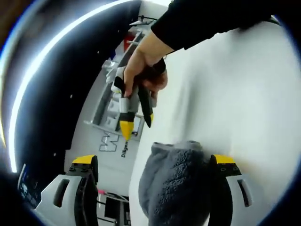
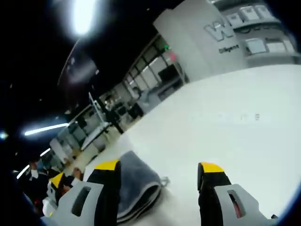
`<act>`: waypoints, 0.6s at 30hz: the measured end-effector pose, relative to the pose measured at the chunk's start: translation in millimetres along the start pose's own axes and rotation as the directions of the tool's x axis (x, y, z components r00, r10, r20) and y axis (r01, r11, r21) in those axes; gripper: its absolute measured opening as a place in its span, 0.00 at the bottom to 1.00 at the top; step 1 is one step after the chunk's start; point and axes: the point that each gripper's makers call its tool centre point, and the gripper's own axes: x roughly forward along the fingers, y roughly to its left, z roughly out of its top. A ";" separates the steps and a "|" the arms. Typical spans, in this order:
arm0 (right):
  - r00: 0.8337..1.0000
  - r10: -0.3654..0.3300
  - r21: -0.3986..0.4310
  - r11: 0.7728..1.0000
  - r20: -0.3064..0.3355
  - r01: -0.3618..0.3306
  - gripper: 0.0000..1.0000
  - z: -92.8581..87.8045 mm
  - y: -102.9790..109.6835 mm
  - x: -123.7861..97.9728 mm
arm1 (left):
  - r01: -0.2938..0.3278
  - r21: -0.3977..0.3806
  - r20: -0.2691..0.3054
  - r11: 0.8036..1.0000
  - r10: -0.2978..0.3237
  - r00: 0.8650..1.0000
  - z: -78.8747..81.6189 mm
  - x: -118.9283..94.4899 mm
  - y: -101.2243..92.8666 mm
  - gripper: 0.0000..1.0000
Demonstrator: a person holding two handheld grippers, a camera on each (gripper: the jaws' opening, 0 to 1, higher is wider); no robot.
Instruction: Open the folded towel by lifting each exposed corner and separating the folded layers until the towel lies flat within the target outline without major curled edges
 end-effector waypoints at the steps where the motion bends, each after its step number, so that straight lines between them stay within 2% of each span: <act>1: 1.000 -0.001 0.001 1.000 -0.002 0.001 0.64 -0.5 -0.7 0.5 | 0.001 -0.001 0.002 1.000 -0.001 1.000 0.1 1.3 -1.4 0.91; 5: 1.000 -0.001 0.002 1.000 -0.011 0.001 0.64 -3.5 -0.4 1.5 | -0.004 0.010 0.003 1.000 0.004 1.000 0.7 3.5 -2.4 0.85; 8: 1.000 0.000 0.002 1.000 -0.018 0.000 0.63 -6.5 0.7 2.7 | 0.028 0.000 0.004 1.000 -0.028 1.000 1.2 5.5 -8.7 0.74; 12: 1.000 0.008 0.015 1.000 -0.029 -0.008 0.63 -11.6 0.3 4.4 | 0.036 -0.003 0.005 0.999 -0.036 0.999 3.3 4.8 -9.5 0.60; 18: 0.999 0.005 0.025 1.000 -0.044 -0.004 0.63 -17.7 -3.8 10.7 | 0.050 -0.014 0.007 0.999 -0.050 0.999 4.4 4.1 -9.5 0.56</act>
